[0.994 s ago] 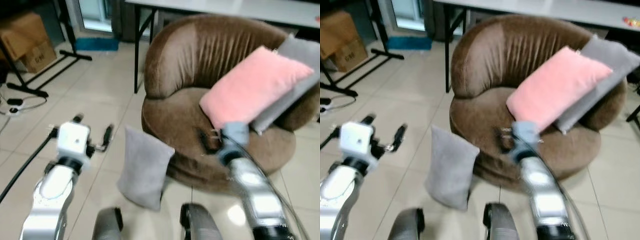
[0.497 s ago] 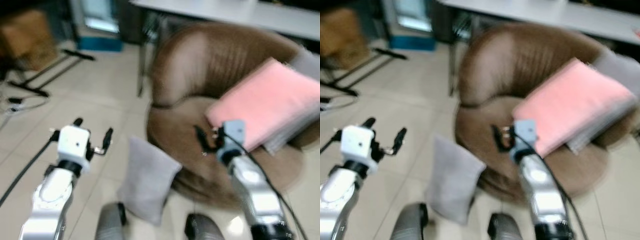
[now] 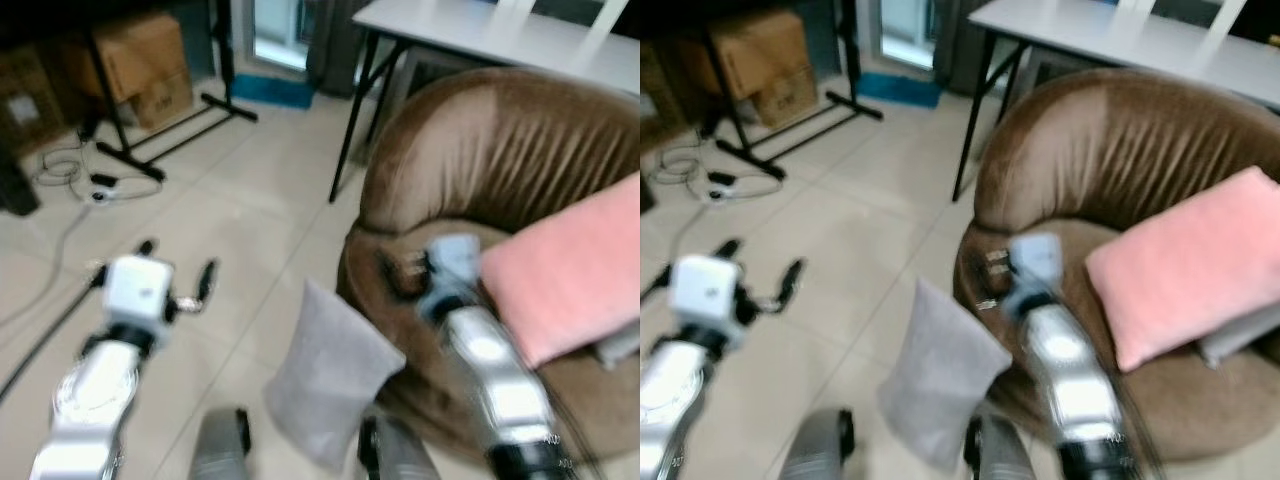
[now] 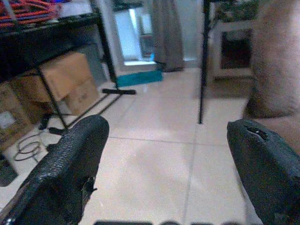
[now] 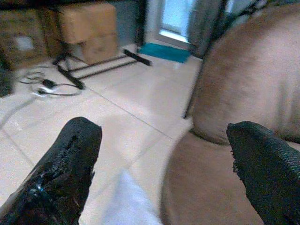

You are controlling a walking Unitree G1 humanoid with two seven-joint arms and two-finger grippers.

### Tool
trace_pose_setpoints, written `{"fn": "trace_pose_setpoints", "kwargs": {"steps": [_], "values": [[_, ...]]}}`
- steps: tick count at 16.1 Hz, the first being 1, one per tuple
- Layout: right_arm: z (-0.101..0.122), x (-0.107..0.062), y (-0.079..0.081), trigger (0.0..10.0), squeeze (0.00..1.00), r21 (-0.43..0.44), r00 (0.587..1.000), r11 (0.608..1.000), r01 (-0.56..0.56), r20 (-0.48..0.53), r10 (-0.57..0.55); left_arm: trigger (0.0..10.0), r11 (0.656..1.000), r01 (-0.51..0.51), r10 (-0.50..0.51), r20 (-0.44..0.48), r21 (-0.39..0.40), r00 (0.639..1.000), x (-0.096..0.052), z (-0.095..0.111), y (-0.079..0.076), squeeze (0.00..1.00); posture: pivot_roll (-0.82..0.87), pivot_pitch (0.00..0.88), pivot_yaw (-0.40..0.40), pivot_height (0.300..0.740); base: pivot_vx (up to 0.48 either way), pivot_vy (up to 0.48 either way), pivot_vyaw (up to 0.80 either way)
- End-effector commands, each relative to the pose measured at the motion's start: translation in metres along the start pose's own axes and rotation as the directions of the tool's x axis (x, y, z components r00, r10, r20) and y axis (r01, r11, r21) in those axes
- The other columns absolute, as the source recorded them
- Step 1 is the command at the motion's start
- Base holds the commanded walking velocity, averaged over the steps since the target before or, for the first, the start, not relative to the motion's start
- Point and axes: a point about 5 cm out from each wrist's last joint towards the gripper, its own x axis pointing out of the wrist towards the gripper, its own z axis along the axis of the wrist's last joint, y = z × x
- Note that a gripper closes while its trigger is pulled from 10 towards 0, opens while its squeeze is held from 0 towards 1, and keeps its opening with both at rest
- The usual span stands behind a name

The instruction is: Move the pillow to the sofa from floor

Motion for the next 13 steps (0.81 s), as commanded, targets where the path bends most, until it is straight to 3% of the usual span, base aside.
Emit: {"fn": "trace_pose_setpoints", "kwargs": {"steps": [1, 2, 3, 4, 7, 13], "values": [[-0.001, -0.003, -0.015, 10.0, 1.00, -0.013, 0.999, 0.999, 0.041, -0.004, -0.041, 10.0, 1.000, 0.028, -0.028, 0.018, -0.005, 0.999, 0.002, 0.003, -0.008, 0.00, 0.02, 0.000, -0.096, 0.600, 0.292, 0.000, 0.00], [-0.001, -0.003, -0.016, 10.0, 0.60, -0.015, 0.999, 0.999, 0.039, -0.006, -0.039, 10.0, 1.000, 0.029, -0.028, 0.019, -0.006, 0.999, 0.002, 0.003, -0.010, 0.00, 0.02, 0.000, -0.097, 0.600, 0.292, 0.000, 0.00], [-0.002, -0.002, -0.015, 10.0, 0.07, -0.017, 0.999, 0.999, 0.035, -0.010, -0.035, 10.0, 1.000, 0.028, -0.028, 0.019, -0.006, 0.999, 0.002, 0.003, -0.010, 0.00, 0.02, 0.000, -0.099, 0.600, 0.292, 0.000, 0.00], [-0.002, -0.002, -0.015, 10.0, 0.00, -0.019, 0.999, 0.999, 0.034, -0.013, -0.035, 10.0, 1.000, 0.028, -0.028, 0.018, -0.005, 0.999, 0.002, 0.003, -0.010, 0.00, 0.02, 0.000, -0.101, 0.600, 0.292, 0.000, 0.00], [-0.004, -0.001, -0.016, 10.0, 0.00, -0.033, 0.999, 0.999, 0.037, -0.036, -0.038, 10.0, 1.000, 0.024, -0.024, 0.012, 0.005, 1.000, 0.001, 0.002, -0.010, 0.00, 0.02, 0.000, -0.108, 0.600, 0.186, 0.000, 0.00], [-0.007, 0.008, -0.018, 10.0, 0.00, -0.044, 0.996, 0.998, -0.052, -0.076, 0.049, 10.0, 0.988, 0.151, -0.152, 0.011, 0.045, 0.988, 0.008, 0.001, -0.016, 0.00, -0.01, 0.000, -0.098, 0.567, 0.000, 0.000, 0.00]]}}
